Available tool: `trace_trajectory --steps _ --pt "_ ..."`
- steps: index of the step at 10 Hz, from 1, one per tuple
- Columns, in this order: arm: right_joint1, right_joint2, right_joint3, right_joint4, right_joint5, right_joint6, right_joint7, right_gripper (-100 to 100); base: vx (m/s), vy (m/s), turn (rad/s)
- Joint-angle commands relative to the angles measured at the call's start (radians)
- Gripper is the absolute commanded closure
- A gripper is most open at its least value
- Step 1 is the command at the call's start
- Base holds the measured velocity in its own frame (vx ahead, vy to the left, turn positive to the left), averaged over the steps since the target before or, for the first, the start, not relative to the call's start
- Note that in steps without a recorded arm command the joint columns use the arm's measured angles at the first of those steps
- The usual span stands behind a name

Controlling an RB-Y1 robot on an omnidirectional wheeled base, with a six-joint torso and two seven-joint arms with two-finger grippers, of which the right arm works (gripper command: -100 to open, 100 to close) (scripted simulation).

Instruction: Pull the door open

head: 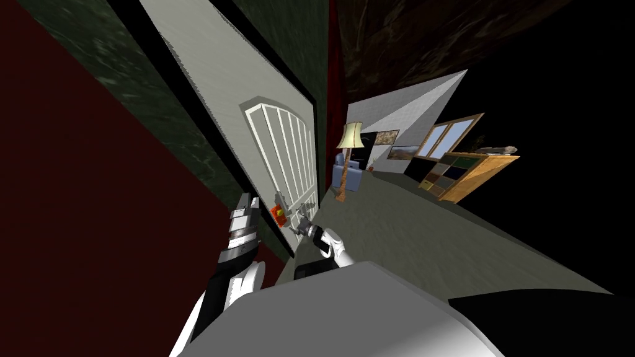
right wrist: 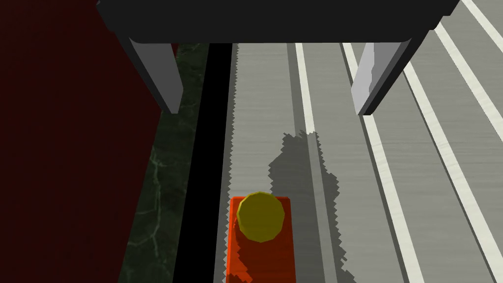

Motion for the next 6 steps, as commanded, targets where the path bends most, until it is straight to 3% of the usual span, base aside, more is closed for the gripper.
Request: trace_trajectory --steps 1,2,3,4,6 --pt "-0.010 0.013 0.008 0.023 0.014 -0.003 0.018 -100 0.125 0.149 -0.098" --pt "-0.001 0.002 0.007 0.006 0.009 -0.002 0.008 -100 0.058 0.067 -0.024" --pt "-0.004 -0.020 -0.012 0.016 -0.017 -0.004 0.018 -100 -0.068 -0.065 0.148" --pt "-0.005 -0.028 -0.019 0.020 -0.027 -0.005 0.022 -100 -0.128 -0.099 0.193" --pt "-0.010 -0.071 -0.058 0.040 -0.081 -0.009 0.041 -100 -0.145 -0.081 0.250"
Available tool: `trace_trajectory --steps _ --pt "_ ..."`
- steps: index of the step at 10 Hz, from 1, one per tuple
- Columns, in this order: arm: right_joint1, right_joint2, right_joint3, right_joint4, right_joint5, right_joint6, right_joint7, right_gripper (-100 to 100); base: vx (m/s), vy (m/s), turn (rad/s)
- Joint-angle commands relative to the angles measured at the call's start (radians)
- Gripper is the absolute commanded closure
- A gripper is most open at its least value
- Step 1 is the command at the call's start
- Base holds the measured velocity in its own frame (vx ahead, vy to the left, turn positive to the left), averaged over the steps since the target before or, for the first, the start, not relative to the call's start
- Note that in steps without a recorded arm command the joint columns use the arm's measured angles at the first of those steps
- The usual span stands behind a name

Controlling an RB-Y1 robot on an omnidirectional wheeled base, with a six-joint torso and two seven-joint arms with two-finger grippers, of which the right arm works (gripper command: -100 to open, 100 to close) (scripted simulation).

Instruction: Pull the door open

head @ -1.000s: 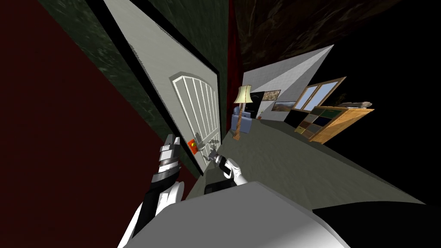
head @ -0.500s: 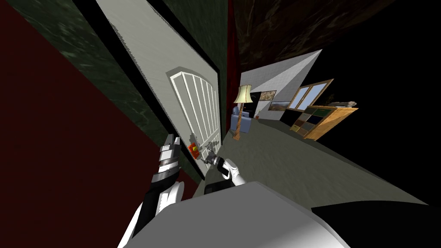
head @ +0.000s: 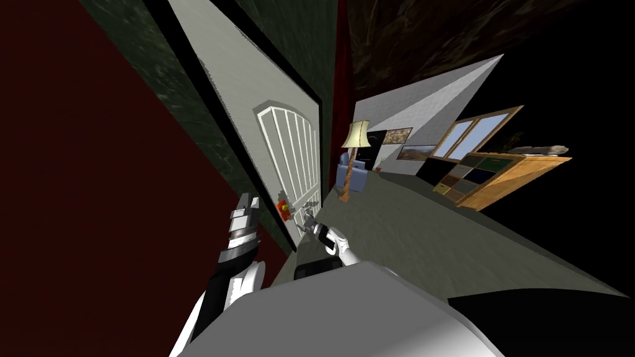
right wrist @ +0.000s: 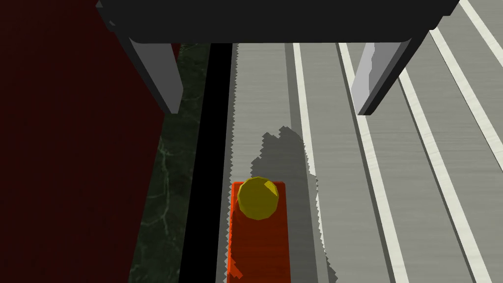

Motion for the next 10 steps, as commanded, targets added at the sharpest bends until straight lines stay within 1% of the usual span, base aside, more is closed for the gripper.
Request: trace_trajectory --steps 1,2,3,4,8,9,10 --pt "0.000 -0.028 -0.016 -0.002 -0.030 0.008 0.006 -100 -0.114 -0.029 0.203" --pt "-0.001 -0.042 -0.029 0.005 -0.048 0.006 0.012 -100 -0.073 0.001 0.165" --pt "-0.005 -0.069 -0.055 0.018 -0.085 0.003 0.025 -100 -0.066 0.028 0.318" --pt "-0.007 -0.084 -0.069 0.025 -0.104 0.002 0.031 -100 -0.060 0.048 0.289" --pt "-0.015 -0.144 -0.127 0.054 -0.187 -0.005 0.060 -100 -0.029 0.059 0.188" --pt "-0.018 -0.159 -0.142 0.062 -0.209 -0.007 0.067 -100 -0.012 0.069 0.265" --pt "-0.018 -0.159 -0.142 0.062 -0.209 -0.007 0.067 -100 -0.011 0.049 0.065"
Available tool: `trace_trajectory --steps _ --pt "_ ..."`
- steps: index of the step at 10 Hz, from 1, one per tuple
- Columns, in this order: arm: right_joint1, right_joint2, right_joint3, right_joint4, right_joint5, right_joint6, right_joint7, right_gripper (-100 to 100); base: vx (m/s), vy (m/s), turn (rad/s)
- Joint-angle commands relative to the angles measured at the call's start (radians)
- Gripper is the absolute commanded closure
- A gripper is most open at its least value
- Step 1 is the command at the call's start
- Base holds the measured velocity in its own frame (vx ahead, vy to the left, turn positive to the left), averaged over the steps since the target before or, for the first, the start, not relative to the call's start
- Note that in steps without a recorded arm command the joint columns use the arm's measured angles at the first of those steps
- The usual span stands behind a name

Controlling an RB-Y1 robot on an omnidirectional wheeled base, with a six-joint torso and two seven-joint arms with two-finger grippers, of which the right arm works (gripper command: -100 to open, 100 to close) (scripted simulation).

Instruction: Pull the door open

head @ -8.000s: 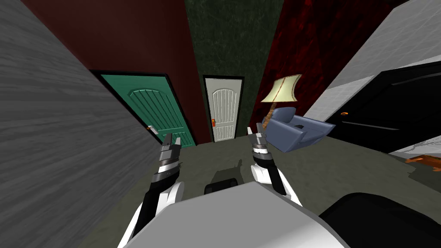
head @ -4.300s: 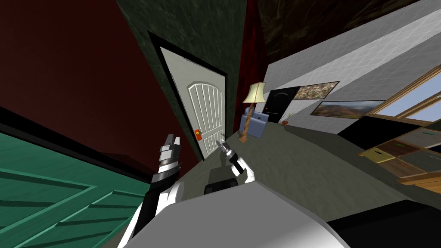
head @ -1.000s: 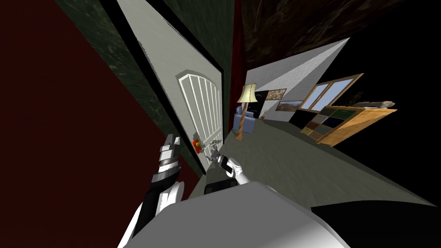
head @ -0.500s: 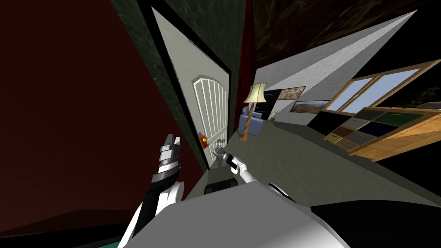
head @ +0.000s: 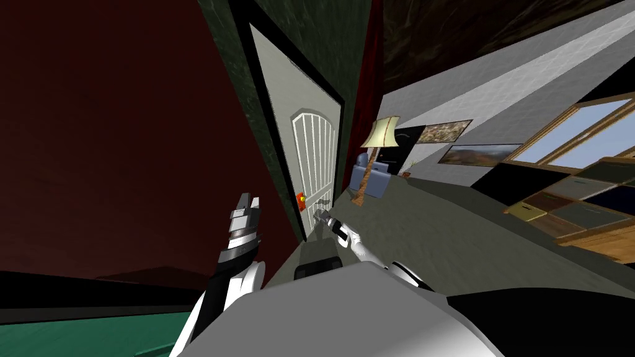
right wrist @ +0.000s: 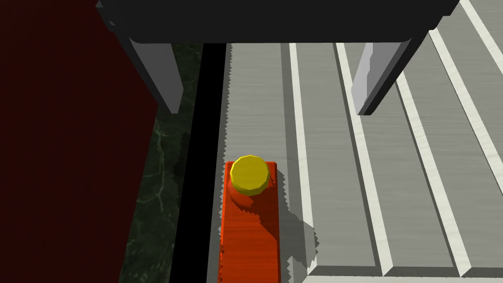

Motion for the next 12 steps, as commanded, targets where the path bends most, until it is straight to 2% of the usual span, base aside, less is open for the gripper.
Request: trace_trajectory --steps 1,7,8,9,10,11,12 --pt "0.001 -0.042 -0.024 -0.008 -0.044 0.012 0.001 -100 -0.009 0.076 0.303" --pt "-0.014 -0.125 -0.107 0.034 -0.166 0.001 0.043 -100 0.022 0.091 0.205" --pt "-0.017 -0.137 -0.119 0.040 -0.185 -0.001 0.049 -100 0.045 0.082 0.232" --pt "-0.017 -0.137 -0.119 0.040 -0.185 -0.001 0.049 -100 0.031 0.054 0.069" --pt "-0.019 -0.148 -0.131 0.046 -0.202 -0.003 0.055 -100 0.026 0.050 0.114" --pt "-0.024 -0.168 -0.152 0.056 -0.234 -0.006 0.066 -100 0.064 0.083 0.363" --pt "-0.027 -0.177 -0.161 0.061 -0.249 -0.008 0.071 -100 0.069 0.104 0.296"
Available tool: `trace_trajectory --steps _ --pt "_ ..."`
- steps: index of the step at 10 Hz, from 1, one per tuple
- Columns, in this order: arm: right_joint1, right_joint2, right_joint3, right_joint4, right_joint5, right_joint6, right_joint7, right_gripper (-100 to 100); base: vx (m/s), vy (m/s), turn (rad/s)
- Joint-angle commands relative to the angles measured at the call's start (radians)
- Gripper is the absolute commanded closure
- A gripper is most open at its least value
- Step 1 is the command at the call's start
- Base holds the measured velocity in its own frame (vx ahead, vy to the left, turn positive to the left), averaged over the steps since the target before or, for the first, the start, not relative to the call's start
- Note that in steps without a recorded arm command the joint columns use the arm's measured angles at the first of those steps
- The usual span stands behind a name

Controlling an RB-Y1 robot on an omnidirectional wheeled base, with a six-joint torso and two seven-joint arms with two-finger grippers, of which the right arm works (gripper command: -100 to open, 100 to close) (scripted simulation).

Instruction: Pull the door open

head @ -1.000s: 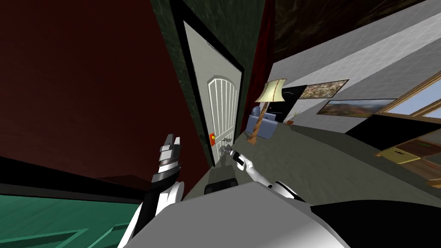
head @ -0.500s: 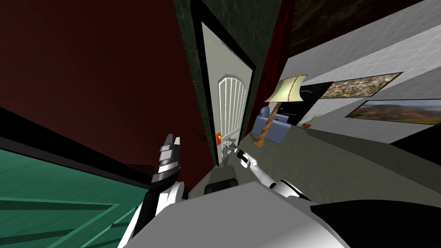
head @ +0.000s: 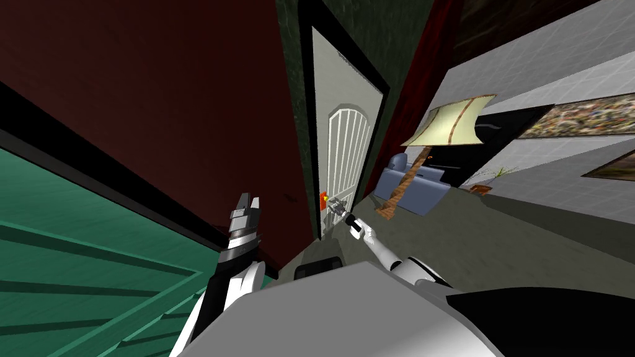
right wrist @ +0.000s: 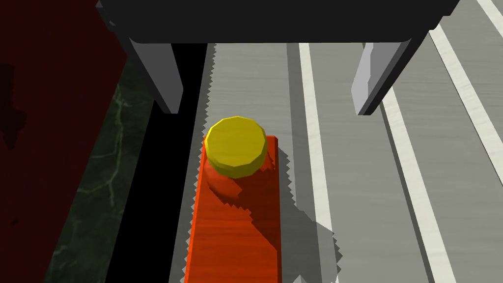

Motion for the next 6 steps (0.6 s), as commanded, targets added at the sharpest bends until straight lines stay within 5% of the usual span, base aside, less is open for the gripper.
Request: trace_trajectory --steps 1,3,4,5,6 --pt "-0.017 -0.022 -0.025 0.028 -0.039 -0.013 0.015 -100 0.102 0.116 0.212" --pt "-0.026 -0.037 -0.043 0.036 -0.072 -0.018 0.026 -100 0.148 0.128 0.301" --pt "-0.020 -0.035 -0.037 0.027 -0.062 -0.014 0.020 -100 0.059 0.048 0.045" --pt "-0.020 -0.035 -0.037 0.027 -0.062 -0.014 0.020 100 -0.004 -0.004 -0.043" --pt "-0.020 -0.035 -0.037 0.027 -0.062 -0.014 0.020 100 -0.021 -0.015 0.006"
